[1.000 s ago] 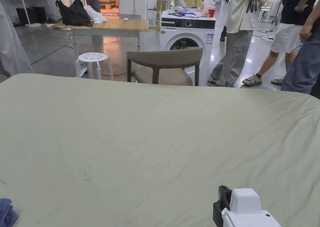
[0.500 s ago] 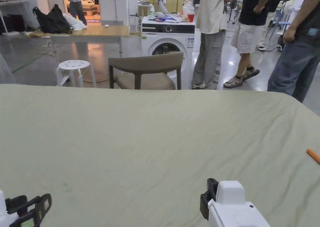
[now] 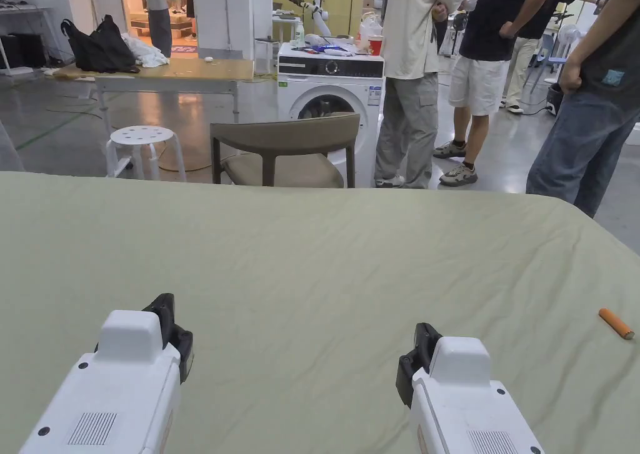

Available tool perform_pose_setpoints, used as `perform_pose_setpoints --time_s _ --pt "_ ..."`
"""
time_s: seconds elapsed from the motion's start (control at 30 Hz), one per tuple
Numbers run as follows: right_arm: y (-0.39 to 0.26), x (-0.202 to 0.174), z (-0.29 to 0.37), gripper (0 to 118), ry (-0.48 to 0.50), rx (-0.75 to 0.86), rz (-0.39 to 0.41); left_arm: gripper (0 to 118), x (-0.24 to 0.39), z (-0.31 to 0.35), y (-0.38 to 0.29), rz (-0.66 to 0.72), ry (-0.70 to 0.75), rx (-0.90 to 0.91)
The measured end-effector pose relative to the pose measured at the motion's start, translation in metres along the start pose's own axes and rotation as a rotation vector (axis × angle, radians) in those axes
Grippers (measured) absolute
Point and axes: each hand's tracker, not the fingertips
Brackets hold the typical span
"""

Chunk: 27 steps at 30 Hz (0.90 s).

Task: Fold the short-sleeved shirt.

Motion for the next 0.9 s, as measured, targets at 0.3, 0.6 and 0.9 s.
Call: perform_pose_setpoints --time_s 0.3,0.6,0.9 --pt "0.003 0.0 -0.001 0 -0.012 0.012 0.007 0 -0.009 -0.002 -0.01 0.009 0.017 -0.011" --pt "0.0 -0.003 0.0 0 -0.008 0.001 0.013 0 -0.014 0.001 -0.011 0.012 0.027 -0.023" --pt "-0.003 -0.005 -0.001 92 -0.042 0.023 0.046 75 -0.016 0.001 -0.014 0.013 0.083 -0.005"
